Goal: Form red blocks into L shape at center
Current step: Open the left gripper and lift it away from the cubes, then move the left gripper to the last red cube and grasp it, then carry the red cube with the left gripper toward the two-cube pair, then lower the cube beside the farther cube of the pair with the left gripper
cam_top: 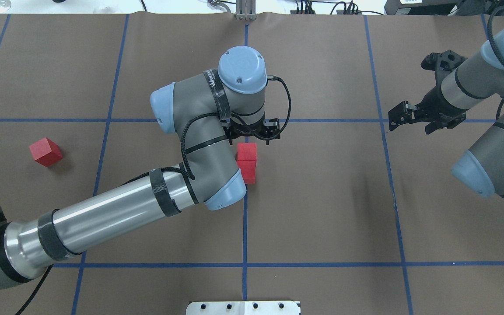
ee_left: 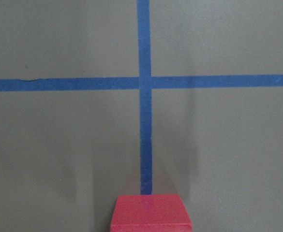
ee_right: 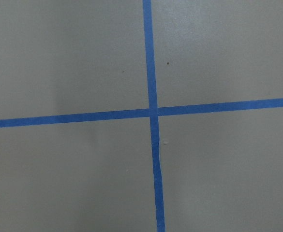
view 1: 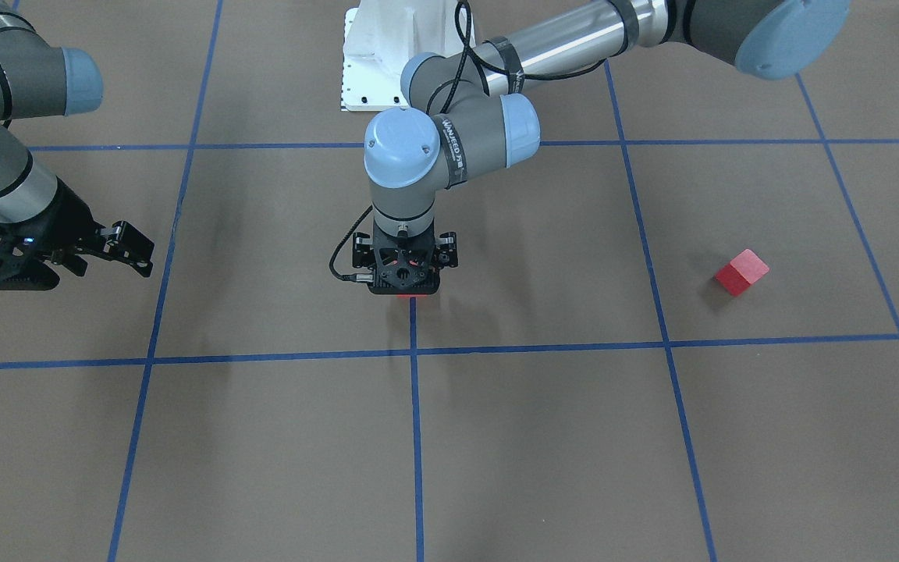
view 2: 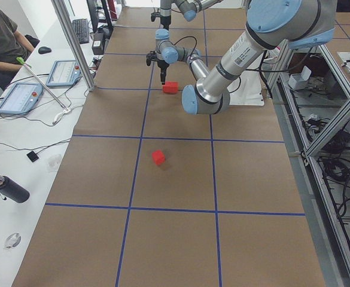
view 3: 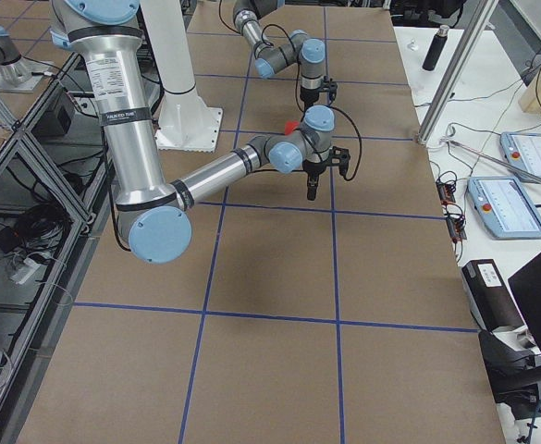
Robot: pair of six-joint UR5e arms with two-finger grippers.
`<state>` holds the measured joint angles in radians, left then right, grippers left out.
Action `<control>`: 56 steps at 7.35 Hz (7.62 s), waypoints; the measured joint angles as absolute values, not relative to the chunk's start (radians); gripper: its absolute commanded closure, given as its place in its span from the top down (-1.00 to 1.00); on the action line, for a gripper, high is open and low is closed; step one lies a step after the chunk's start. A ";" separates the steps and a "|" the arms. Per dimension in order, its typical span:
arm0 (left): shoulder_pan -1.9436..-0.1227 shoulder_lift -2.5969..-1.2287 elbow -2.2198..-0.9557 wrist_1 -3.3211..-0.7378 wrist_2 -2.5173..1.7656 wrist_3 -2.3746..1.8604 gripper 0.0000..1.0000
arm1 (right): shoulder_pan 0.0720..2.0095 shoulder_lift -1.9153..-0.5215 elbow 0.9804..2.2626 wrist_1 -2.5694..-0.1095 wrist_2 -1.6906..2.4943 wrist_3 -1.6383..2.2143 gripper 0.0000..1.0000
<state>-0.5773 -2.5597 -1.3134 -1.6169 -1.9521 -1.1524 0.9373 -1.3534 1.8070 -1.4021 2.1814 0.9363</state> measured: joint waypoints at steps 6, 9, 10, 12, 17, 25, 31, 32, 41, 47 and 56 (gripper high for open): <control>-0.790 -1.884 -1.839 -1.688 -2.054 -0.945 1.00 | 0.937 -1.355 1.810 -1.402 2.181 0.938 0.98; -0.934 -1.713 -1.831 -1.733 -2.178 -1.019 1.00 | 0.937 -1.353 1.822 -1.402 2.181 0.947 0.98; -0.944 -1.706 -1.811 -1.741 -2.184 -1.118 1.00 | 0.937 -1.353 1.825 -1.402 2.181 0.949 0.98; -0.948 -1.697 -1.784 -1.778 -2.186 -1.223 1.00 | 0.937 -1.353 1.826 -1.402 2.181 0.951 0.98; -0.953 -1.672 -1.655 -1.914 -2.182 -1.234 1.00 | 0.933 -1.350 1.823 -1.402 2.180 0.951 0.98; -0.973 -1.717 -1.566 -1.982 -2.180 -1.242 -1.00 | 0.931 -1.347 1.827 -1.400 2.180 0.953 0.98; -0.938 -1.946 -1.654 -1.797 -2.180 -1.708 -1.00 | 0.931 -1.348 1.833 -1.401 2.178 0.953 0.98; -0.881 -2.005 -1.665 -1.724 -2.161 -1.857 -1.00 | 0.931 -1.348 1.833 -1.401 2.178 0.953 0.98; -0.652 -2.384 -1.399 -1.613 -2.065 -2.415 -1.00 | 0.931 -1.358 1.822 -1.402 2.178 0.950 0.98; -0.645 -2.457 -1.302 -1.666 -2.063 -2.588 -1.00 | 0.930 -1.361 1.821 -1.402 2.178 0.950 0.98; -0.642 -2.450 -1.311 -1.664 -2.065 -2.675 -1.00 | 0.930 -1.352 1.826 -1.402 2.178 0.952 0.98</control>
<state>-0.6415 -2.4496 -1.3109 -1.6644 -2.0647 -2.6753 0.9296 -1.3521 1.8257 -1.4020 2.1783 0.9524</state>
